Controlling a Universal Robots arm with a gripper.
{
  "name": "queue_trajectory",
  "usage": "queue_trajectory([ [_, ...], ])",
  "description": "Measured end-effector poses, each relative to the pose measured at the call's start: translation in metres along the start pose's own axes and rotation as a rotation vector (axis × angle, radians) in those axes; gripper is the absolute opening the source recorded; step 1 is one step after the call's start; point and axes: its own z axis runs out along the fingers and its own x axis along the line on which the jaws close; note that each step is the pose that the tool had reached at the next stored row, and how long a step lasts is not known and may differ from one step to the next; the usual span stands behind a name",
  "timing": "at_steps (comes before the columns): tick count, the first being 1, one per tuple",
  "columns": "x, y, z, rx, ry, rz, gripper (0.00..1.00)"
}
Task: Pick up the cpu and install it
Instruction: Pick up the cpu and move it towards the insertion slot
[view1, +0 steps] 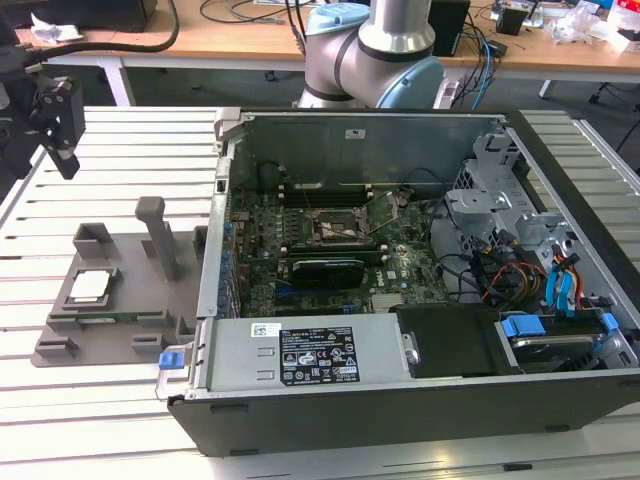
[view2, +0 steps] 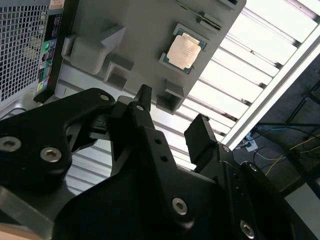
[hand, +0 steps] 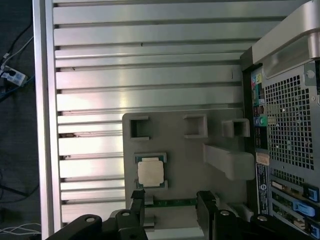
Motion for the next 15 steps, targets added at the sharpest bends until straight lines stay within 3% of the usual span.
queue_trajectory([
  [15, 0.0002, -0.0002, 0.0091, 0.0001, 0.0000, 0.000, 0.55],
])
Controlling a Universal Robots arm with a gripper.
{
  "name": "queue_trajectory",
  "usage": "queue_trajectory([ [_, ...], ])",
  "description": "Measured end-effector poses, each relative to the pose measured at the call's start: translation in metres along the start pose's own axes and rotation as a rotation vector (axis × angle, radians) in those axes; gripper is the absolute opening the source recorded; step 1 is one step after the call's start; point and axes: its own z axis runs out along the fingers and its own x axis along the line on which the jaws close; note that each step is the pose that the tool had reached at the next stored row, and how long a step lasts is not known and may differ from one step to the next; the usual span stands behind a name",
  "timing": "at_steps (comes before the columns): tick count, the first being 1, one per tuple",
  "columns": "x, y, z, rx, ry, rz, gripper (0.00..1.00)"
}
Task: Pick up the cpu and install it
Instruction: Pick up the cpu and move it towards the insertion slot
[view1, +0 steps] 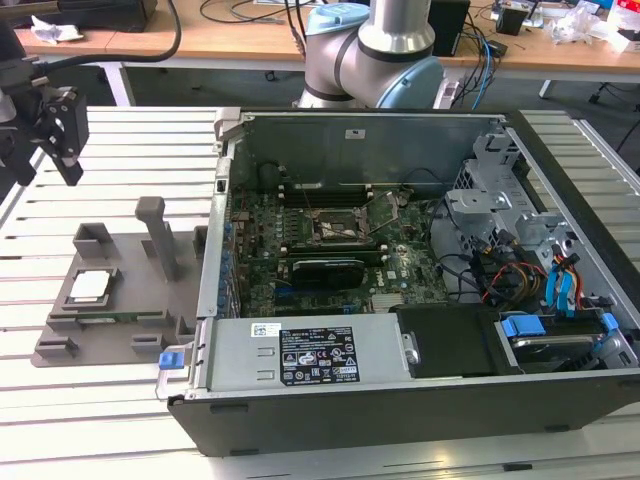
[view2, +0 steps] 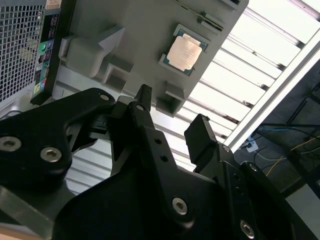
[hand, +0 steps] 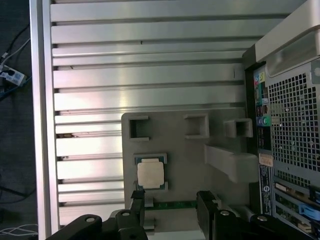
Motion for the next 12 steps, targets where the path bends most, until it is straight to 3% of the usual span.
queue_trajectory([
  [12, 0.0002, -0.0002, 0.0067, 0.0000, -0.0001, 0.000, 0.55],
])
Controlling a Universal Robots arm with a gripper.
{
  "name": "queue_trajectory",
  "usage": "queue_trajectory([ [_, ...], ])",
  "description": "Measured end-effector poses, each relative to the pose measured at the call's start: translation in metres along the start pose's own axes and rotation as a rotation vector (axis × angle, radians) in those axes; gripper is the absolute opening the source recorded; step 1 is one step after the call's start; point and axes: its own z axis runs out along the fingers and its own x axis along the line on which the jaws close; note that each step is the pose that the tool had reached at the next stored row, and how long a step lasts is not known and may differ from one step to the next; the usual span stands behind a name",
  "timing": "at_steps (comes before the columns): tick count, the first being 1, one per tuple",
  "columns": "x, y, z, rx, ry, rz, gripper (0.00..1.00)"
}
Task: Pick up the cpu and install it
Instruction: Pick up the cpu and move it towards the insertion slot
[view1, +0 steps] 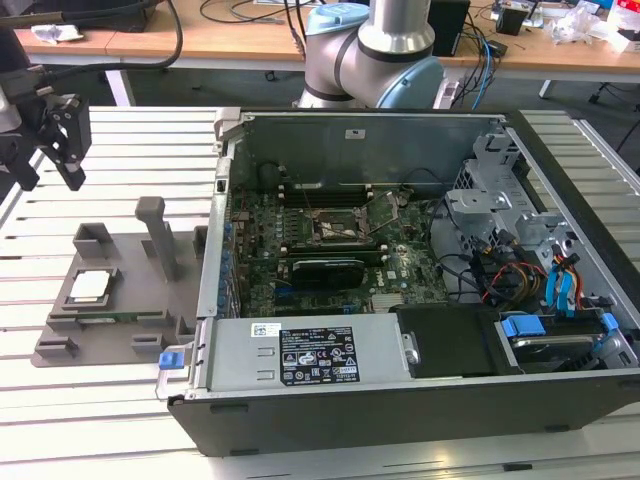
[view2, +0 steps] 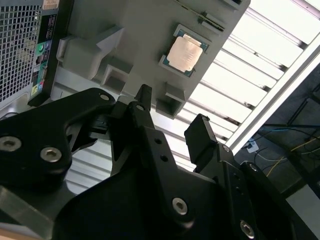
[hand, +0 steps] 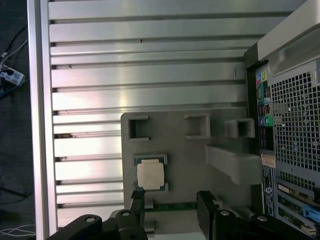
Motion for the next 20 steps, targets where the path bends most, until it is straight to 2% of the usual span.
queue_trajectory([
  [15, 0.0002, -0.0002, 0.0092, 0.0000, 0.0000, 0.000, 0.55],
  [20, 0.0002, -0.0002, 0.0098, 0.0000, 0.0000, 0.000, 0.55],
])
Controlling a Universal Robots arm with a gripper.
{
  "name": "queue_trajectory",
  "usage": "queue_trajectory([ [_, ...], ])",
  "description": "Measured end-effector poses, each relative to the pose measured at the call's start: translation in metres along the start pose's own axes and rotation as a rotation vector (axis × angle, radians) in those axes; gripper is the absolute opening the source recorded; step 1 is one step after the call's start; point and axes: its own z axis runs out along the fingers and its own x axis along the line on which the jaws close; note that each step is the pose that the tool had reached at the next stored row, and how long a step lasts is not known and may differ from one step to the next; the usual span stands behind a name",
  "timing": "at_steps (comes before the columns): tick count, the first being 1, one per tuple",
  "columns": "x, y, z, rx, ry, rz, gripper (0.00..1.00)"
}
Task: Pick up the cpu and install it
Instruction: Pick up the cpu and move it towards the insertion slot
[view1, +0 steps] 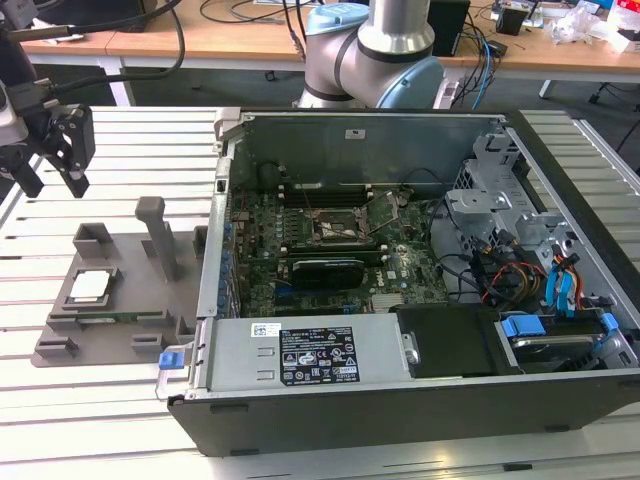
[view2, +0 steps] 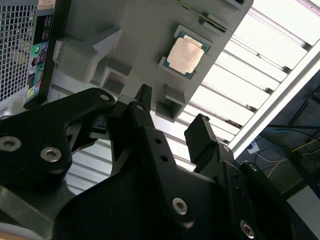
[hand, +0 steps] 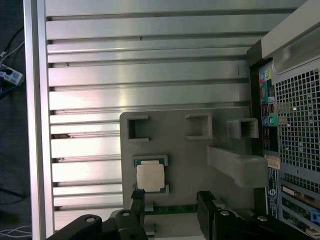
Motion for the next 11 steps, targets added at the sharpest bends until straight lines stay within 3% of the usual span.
queue_trajectory([
  [4, 0.0000, 0.0000, 0.0001, 0.0000, 0.0000, 0.000, 0.56],
  [5, 0.0000, 0.0000, 0.0001, 0.0000, 0.0000, 0.000, 0.61],
  [6, 0.0000, 0.0000, 0.0001, 0.0000, 0.0000, 0.000, 0.74],
  [9, 0.0000, 0.0000, 0.0003, 0.0012, -0.0003, 0.000, 0.74],
  [10, 0.0000, -0.0001, 0.0017, 0.0106, -0.0005, 0.000, 0.74],
  [11, 0.0000, -0.0001, 0.0027, 0.0112, -0.0005, -0.001, 0.74],
])
